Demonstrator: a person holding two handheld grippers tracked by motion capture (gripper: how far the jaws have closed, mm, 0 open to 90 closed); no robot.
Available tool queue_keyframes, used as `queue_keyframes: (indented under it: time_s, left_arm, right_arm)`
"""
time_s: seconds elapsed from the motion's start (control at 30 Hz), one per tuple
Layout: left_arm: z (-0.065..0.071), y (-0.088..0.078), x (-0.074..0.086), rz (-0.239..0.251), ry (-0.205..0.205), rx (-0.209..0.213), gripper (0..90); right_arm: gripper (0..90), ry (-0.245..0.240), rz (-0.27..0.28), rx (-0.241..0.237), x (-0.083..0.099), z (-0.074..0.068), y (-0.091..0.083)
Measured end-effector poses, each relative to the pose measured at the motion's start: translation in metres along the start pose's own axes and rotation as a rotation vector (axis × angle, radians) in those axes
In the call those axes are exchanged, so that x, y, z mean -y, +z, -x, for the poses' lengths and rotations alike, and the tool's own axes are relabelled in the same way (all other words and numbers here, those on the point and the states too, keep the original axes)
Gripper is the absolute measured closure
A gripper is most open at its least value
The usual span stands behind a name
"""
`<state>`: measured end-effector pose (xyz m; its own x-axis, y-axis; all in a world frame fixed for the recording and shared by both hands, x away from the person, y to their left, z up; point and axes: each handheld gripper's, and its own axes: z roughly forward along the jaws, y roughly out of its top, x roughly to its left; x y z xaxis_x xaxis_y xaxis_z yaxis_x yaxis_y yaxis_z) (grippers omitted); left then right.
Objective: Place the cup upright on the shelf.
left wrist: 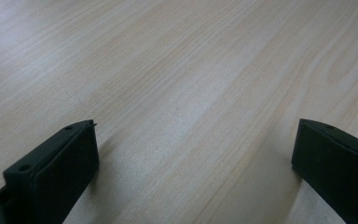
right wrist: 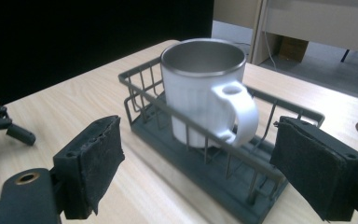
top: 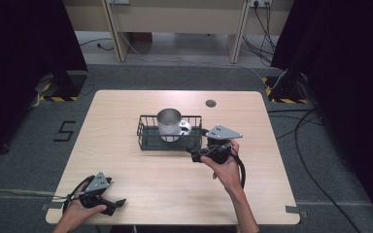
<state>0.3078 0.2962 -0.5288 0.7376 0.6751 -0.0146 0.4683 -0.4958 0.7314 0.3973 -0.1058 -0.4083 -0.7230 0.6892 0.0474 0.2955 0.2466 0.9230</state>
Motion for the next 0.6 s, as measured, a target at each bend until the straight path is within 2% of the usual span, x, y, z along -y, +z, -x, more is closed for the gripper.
queue_keyframes:
  time_s: [0.27,0.6]
  left_arm:
    - [0.000,0.000,0.000,0.001,-0.001,0.000,0.0]
    - [0.000,0.000,0.000,0.000,-0.001,0.000,0.0]
  right_arm:
    - [15.6,-0.002,-0.016,0.007,0.020,-0.009,-0.009]
    - [15.7,-0.004,0.000,0.004,0.030,-0.019,-0.016]
